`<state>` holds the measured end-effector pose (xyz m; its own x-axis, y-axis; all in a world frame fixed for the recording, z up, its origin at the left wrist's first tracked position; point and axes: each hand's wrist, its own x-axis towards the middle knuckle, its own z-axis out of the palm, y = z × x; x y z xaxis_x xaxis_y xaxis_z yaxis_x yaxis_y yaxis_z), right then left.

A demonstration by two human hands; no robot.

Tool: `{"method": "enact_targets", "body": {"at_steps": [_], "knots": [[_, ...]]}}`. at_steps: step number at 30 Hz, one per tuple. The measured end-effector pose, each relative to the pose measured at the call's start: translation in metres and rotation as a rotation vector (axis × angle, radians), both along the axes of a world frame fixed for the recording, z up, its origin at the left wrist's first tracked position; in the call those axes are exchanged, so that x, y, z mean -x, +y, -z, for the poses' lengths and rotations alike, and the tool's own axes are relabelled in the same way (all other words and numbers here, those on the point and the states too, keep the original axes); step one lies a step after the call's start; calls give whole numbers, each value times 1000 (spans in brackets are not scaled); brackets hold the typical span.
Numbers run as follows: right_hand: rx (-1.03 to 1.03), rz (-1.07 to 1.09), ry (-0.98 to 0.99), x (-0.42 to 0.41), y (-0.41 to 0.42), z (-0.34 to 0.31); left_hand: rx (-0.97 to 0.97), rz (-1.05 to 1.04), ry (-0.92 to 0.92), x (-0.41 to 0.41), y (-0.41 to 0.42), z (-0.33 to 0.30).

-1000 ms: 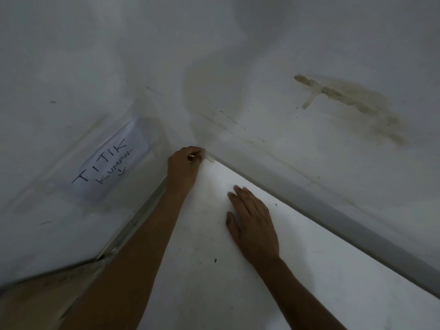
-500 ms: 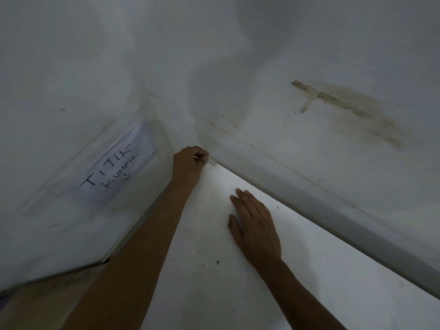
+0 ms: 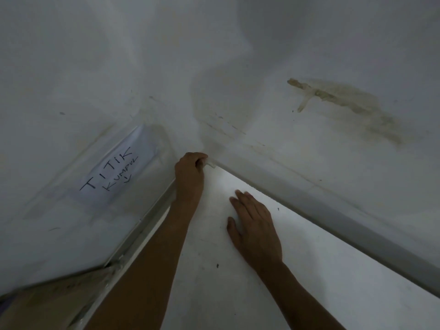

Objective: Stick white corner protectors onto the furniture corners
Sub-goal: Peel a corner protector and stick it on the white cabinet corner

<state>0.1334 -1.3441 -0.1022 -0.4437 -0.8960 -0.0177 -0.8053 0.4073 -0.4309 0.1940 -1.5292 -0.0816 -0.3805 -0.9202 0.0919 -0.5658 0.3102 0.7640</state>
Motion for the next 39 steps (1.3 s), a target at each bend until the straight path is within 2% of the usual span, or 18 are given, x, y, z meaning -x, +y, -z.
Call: {"method": "enact_targets", "body": {"at_steps": [6, 11, 14, 17, 21, 29, 35, 39], "knots": [[15, 1, -20, -1, 0, -4, 18, -8, 19, -1, 1, 6], [151, 69, -24, 7, -25, -13, -37, 39, -55, -2, -3, 13], [58, -2, 39, 14, -57, -19, -160, 51, -30, -6, -7, 12], [-87, -95, 124, 17, -79, -21, -447, 53, 99, -15, -15, 4], [-177, -118, 192, 17, -89, -19, -600, 102, 112, -16, -28, -6], [-206, -73, 173, 8, -92, -22, -689, 61, 152, -18, -34, -5], [-248, -138, 82, 18, -95, -28, -816, 21, 215, -13, -46, -15], [-249, -139, 88, 19, -96, -29, -844, 38, 235, -11, -49, -18]]}}
